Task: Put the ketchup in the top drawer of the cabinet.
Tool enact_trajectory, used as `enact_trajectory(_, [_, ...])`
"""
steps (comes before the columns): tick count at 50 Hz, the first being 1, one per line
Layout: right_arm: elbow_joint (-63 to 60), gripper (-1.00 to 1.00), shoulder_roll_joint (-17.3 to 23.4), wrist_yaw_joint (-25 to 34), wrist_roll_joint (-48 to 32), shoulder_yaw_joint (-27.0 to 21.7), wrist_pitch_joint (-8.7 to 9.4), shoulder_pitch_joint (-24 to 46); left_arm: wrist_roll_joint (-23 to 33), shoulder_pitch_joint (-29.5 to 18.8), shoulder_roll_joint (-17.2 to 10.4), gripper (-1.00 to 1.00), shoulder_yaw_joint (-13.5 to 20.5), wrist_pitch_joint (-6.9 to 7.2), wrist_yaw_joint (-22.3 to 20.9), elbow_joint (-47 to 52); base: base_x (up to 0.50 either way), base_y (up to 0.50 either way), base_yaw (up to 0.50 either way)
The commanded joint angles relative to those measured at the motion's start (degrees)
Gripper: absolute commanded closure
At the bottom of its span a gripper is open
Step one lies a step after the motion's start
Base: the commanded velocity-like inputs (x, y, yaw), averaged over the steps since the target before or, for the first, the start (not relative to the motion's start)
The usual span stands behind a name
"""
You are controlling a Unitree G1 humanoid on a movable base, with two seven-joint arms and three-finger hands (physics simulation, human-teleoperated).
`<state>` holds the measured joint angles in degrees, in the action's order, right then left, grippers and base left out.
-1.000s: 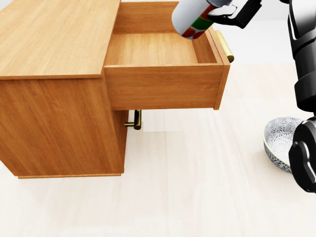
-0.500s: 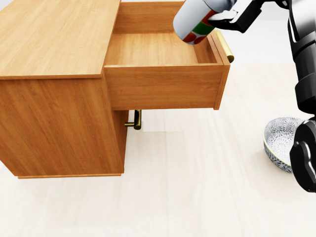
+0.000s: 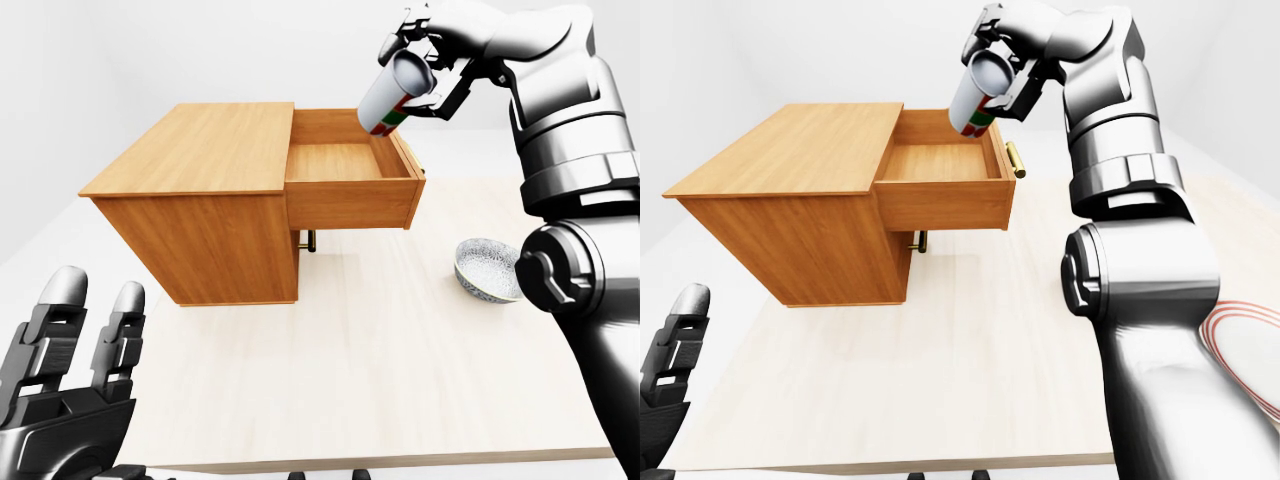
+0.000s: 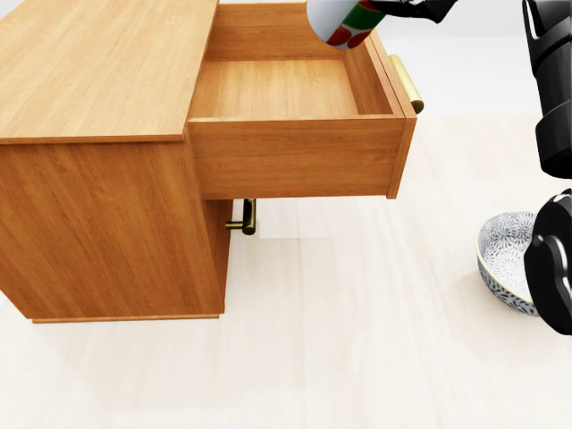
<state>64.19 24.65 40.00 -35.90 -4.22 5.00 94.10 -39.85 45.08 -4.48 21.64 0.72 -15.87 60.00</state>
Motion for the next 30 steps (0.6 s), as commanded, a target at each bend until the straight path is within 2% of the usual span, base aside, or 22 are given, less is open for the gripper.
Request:
enact_trajectory(1, [10.6,1.0,-0.2,0.0,-0.2,-0.2,0.0,5.7,1.6,-4.8,0.2,-1.0,-0.9,-3.04,1.6,0.0,0.0,0.0,0.0])
enact_trajectory(22, [11.0,1.0,-2.3,0.0,0.8,-0.5,0.0,4.5,0.6,-3.9,-0.8,-1.0,-0.7,-4.09,2.1,0.0,0.0,0.0,0.0])
enact_trajectory(30, [11.1,1.0,-2.1,0.0,1.1,-0.7,0.0,3.6,0.7,-4.2,-0.8,-1.0,-0.8,-3.89,2.3,0.0,0.0,0.0,0.0])
